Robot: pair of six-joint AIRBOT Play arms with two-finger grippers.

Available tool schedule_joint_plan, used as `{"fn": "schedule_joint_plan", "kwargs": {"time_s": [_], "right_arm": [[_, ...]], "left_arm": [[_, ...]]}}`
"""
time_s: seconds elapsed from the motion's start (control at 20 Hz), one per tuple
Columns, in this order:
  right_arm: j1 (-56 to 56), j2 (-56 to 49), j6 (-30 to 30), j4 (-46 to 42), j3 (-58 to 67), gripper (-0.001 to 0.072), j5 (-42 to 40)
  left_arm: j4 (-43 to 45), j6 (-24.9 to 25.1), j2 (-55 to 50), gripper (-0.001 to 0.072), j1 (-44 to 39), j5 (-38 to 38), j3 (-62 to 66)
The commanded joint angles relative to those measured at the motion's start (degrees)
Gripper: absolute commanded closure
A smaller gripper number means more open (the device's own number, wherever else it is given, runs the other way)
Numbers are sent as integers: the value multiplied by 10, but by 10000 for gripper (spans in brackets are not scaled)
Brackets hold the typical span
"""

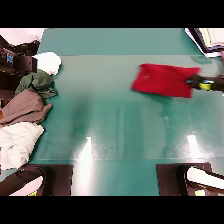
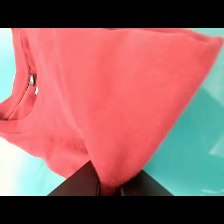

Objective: Fold the shirts.

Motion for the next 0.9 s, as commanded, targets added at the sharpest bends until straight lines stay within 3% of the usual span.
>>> {"fn": "schedule_joint_plan", "kwargs": {"time_s": [0.0, 0.15, 0.35, 0.65, 0.85], "right_arm": [[-183, 35, 1, -9, -22, 699, -39], [-294, 28, 30, -6, -22, 699, -41], [-357, 12, 42, -16, -22, 699, -22], [-340, 19, 224, -216, -22, 696, 35], [-314, 19, 296, -304, -22, 695, 97]], "left_arm": [[-17, -14, 0, 679, -3, 0, 0], [-30, -15, 0, 680, -3, 0, 0], [-31, -16, 0, 679, -3, 0, 0], [-31, -16, 0, 679, -3, 0, 0], [-31, -14, 0, 679, -3, 0, 0]]}}
